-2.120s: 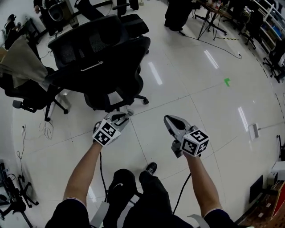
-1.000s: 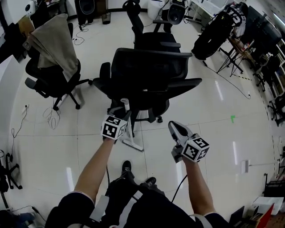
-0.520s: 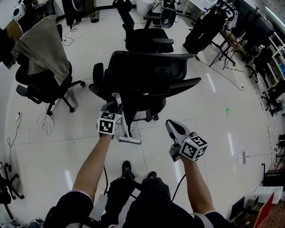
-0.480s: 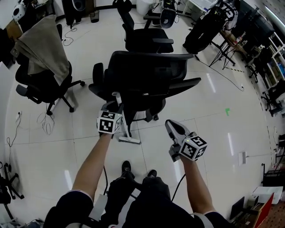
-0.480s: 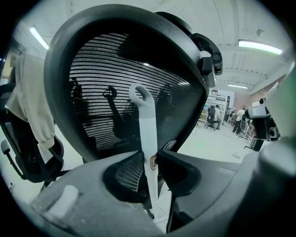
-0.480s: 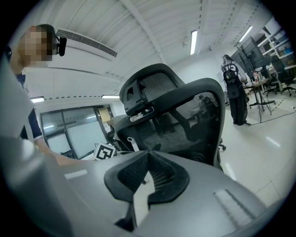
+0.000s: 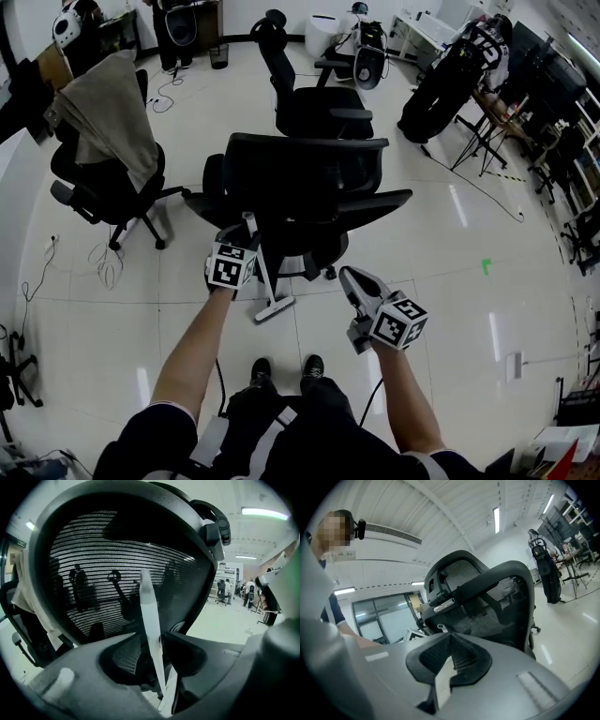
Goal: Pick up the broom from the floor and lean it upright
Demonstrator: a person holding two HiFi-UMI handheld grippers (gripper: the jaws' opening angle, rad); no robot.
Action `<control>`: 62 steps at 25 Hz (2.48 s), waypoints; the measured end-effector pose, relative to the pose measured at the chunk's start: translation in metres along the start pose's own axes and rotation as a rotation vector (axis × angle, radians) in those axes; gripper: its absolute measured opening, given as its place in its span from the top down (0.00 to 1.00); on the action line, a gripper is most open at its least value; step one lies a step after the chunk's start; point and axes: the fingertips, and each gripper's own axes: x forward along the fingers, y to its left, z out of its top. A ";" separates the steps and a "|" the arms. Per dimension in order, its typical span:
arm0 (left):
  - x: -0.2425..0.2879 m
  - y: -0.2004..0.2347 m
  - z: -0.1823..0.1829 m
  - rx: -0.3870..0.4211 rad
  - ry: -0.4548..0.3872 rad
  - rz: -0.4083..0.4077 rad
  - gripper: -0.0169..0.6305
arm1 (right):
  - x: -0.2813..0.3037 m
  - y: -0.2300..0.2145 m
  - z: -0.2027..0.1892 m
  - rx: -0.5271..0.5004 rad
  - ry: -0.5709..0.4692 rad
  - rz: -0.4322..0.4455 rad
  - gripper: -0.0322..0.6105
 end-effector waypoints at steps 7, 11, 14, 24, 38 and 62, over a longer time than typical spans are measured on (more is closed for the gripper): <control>-0.034 -0.021 0.006 -0.041 -0.024 0.075 0.71 | 0.004 -0.011 0.008 0.007 0.025 0.130 0.94; -0.050 -0.019 0.000 -0.051 -0.035 0.105 0.71 | 0.022 0.000 0.004 0.003 0.053 0.216 0.94; -0.053 -0.011 -0.003 -0.040 -0.020 0.108 0.71 | 0.028 0.014 0.003 -0.010 0.069 0.260 0.94; -0.102 -0.029 0.031 -0.119 -0.198 0.015 0.72 | 0.040 0.046 0.029 -0.065 -0.002 0.263 0.94; -0.182 -0.083 0.103 -0.089 -0.418 -0.191 0.97 | 0.072 0.128 0.036 -0.281 -0.037 0.307 0.94; -0.188 -0.100 0.109 -0.065 -0.395 -0.190 0.97 | 0.067 0.135 0.039 -0.349 -0.016 0.312 0.94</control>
